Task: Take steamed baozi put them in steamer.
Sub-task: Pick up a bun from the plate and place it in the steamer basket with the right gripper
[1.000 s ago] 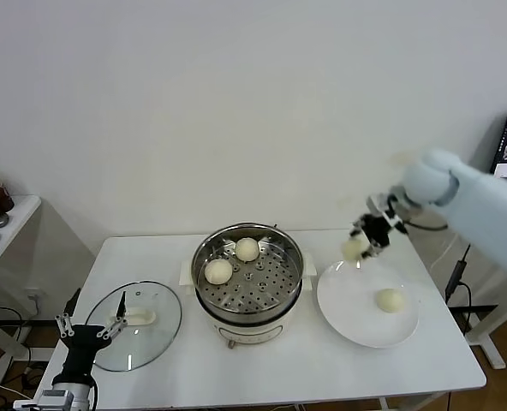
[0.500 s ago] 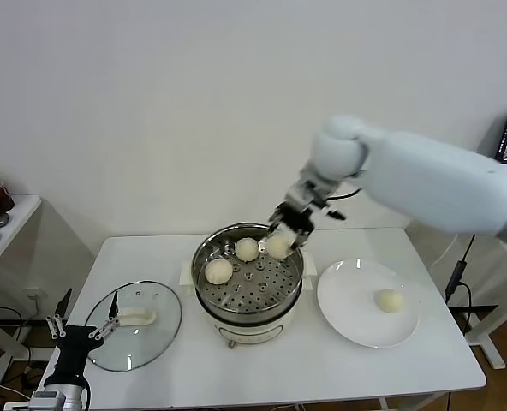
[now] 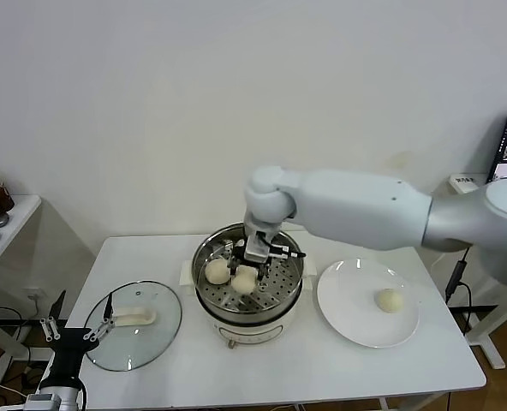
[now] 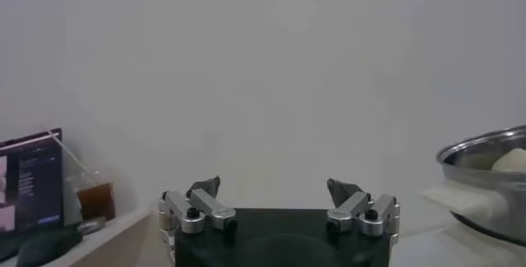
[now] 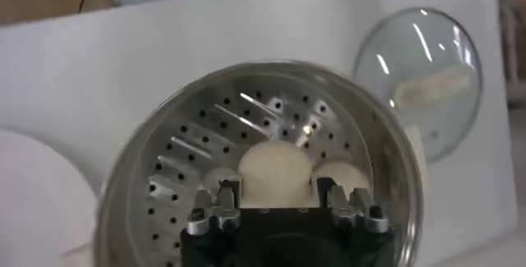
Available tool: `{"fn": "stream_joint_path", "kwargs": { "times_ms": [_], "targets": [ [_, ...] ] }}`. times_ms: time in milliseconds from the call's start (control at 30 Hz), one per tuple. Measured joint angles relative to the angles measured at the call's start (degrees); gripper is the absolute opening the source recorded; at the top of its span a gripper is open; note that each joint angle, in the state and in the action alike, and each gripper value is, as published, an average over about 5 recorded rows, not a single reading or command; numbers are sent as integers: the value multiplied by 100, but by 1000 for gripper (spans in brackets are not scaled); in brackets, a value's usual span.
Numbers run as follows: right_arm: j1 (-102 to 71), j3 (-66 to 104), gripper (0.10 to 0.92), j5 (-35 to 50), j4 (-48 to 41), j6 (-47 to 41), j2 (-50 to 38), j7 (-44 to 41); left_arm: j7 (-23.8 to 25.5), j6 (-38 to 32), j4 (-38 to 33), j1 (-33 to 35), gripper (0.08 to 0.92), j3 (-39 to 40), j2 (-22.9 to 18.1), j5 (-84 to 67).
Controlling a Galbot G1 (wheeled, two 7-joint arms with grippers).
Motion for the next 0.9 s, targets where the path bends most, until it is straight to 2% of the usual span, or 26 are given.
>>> {"fn": "stream_joint_path", "kwargs": {
  "times_ms": [400, 500, 733, 900],
  "targets": [
    [-339, -116, 550, -592, 20, 483, 89, 160, -6, -11, 58, -12, 823, 7, -13, 22],
    [-374, -135, 593, -631, 23, 527, 77, 200, -6, -12, 69, -17, 823, 8, -23, 24],
    [-340, -85, 781, -616, 46, 584, -15, 268, -6, -9, 87, -30, 823, 7, -1, 27],
    [-140, 15, 821, -445, 90, 450, -200, 238, -3, 11, 55, -53, 823, 5, 27, 15]
  ]
}}
